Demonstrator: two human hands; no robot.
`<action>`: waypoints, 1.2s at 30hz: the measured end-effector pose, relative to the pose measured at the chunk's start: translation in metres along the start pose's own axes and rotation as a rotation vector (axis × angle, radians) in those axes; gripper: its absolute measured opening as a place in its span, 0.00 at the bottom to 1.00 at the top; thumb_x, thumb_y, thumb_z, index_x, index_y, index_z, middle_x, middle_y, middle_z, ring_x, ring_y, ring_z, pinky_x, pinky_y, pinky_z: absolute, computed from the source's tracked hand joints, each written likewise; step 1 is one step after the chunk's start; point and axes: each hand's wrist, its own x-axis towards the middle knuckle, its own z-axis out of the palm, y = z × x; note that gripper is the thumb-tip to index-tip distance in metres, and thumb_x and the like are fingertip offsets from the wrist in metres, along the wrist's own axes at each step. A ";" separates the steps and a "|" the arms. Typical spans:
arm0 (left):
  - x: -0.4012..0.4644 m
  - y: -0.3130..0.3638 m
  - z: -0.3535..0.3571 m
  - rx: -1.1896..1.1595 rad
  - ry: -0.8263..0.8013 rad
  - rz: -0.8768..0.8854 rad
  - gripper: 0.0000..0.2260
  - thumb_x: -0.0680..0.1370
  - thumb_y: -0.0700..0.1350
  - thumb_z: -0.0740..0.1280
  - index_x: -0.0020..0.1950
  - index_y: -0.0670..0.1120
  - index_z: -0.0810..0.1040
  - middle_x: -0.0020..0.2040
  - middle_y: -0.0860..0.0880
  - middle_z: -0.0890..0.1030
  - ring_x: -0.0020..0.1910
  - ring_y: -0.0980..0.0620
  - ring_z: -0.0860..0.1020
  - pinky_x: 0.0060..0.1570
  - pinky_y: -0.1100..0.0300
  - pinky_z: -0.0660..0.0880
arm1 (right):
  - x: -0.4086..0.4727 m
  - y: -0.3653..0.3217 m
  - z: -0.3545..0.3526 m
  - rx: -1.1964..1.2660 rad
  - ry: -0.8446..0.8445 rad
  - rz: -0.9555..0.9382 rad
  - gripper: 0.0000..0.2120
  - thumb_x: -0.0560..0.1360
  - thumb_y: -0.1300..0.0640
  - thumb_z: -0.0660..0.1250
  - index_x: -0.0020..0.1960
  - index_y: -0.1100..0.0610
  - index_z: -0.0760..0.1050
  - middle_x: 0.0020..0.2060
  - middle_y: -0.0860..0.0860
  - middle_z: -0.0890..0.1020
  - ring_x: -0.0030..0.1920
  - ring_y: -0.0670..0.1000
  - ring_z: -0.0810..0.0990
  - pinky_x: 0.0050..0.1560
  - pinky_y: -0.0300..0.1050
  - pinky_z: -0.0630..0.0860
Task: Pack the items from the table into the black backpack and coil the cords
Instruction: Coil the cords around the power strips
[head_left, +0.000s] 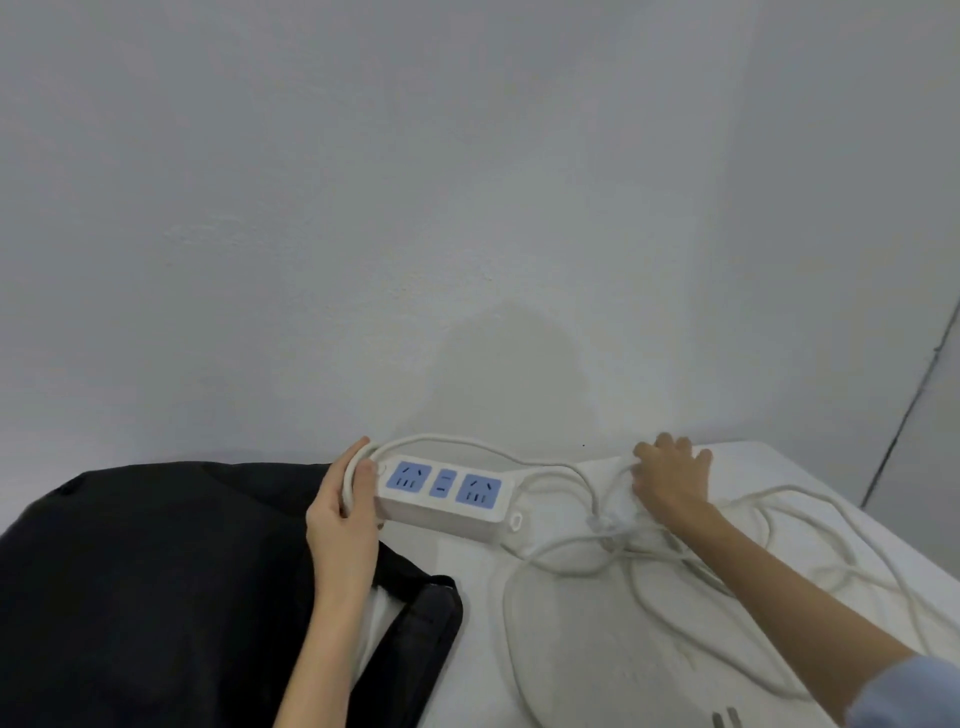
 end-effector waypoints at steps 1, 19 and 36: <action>0.000 -0.001 0.000 0.003 -0.012 -0.019 0.11 0.81 0.43 0.60 0.60 0.54 0.76 0.59 0.47 0.79 0.58 0.48 0.77 0.41 0.60 0.74 | -0.001 -0.008 -0.006 0.092 0.044 -0.029 0.17 0.77 0.58 0.58 0.66 0.54 0.69 0.62 0.54 0.72 0.62 0.56 0.69 0.60 0.51 0.66; -0.013 0.019 0.014 -0.236 -0.283 -0.204 0.12 0.81 0.46 0.58 0.59 0.57 0.76 0.50 0.52 0.82 0.46 0.53 0.77 0.37 0.61 0.73 | -0.053 -0.076 -0.048 1.704 -0.394 -0.332 0.05 0.76 0.63 0.66 0.42 0.58 0.78 0.34 0.46 0.84 0.36 0.43 0.81 0.39 0.36 0.76; -0.004 0.001 0.014 -0.408 0.530 -0.116 0.10 0.82 0.43 0.54 0.60 0.52 0.70 0.57 0.49 0.75 0.52 0.50 0.77 0.41 0.57 0.75 | -0.125 -0.127 0.004 0.714 0.307 -0.658 0.13 0.74 0.50 0.56 0.41 0.54 0.76 0.31 0.46 0.79 0.27 0.49 0.78 0.26 0.35 0.67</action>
